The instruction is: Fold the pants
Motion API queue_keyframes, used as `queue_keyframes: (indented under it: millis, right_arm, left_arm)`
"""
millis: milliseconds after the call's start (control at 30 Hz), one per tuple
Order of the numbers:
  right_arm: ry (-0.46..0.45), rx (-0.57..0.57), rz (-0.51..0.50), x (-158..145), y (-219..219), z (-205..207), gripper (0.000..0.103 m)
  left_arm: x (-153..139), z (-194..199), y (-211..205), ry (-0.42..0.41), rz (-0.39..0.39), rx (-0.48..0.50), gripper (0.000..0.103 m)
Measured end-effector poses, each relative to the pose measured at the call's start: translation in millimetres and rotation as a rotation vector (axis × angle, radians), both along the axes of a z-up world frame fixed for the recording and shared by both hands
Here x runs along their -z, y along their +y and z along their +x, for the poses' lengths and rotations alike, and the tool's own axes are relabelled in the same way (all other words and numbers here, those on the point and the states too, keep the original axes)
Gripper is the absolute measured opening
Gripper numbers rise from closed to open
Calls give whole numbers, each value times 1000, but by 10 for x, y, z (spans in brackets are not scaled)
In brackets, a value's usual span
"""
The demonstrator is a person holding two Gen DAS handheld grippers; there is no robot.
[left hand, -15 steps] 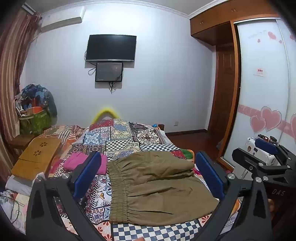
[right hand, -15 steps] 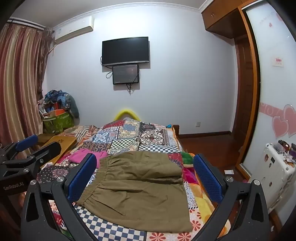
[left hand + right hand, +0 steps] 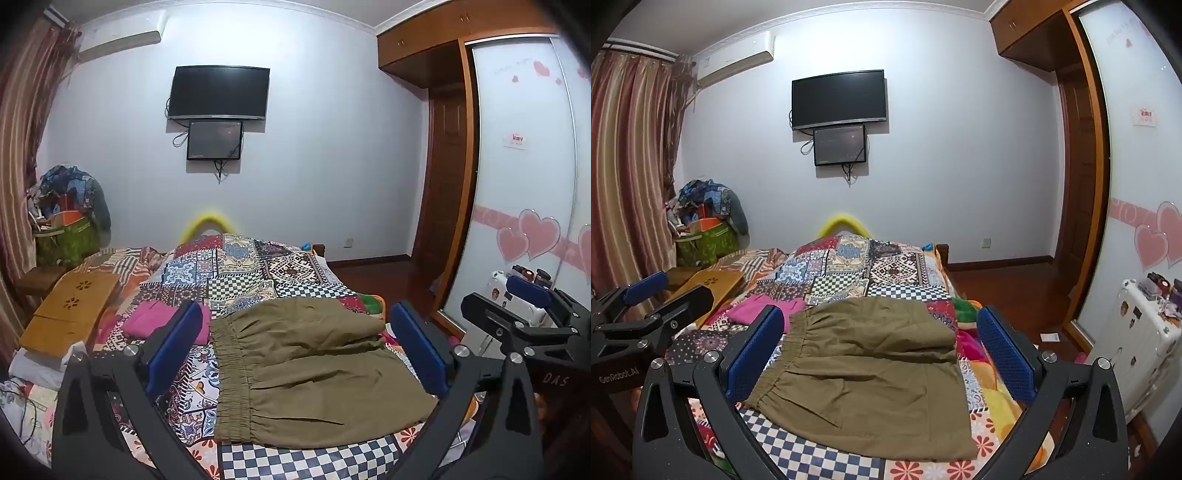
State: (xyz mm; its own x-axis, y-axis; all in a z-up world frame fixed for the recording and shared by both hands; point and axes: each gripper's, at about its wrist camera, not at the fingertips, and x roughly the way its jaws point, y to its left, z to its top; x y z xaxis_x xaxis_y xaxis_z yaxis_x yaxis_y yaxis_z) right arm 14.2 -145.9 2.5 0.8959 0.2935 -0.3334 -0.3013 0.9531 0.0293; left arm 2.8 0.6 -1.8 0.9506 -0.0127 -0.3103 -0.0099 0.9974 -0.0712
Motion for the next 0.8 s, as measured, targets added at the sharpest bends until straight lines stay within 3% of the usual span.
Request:
queue_keyframes:
  millis: [800]
  right_arm:
    - [4, -2, 10, 33, 6, -9, 103]
  left_arm:
    - [-42, -9, -17, -4, -6, -4, 103]
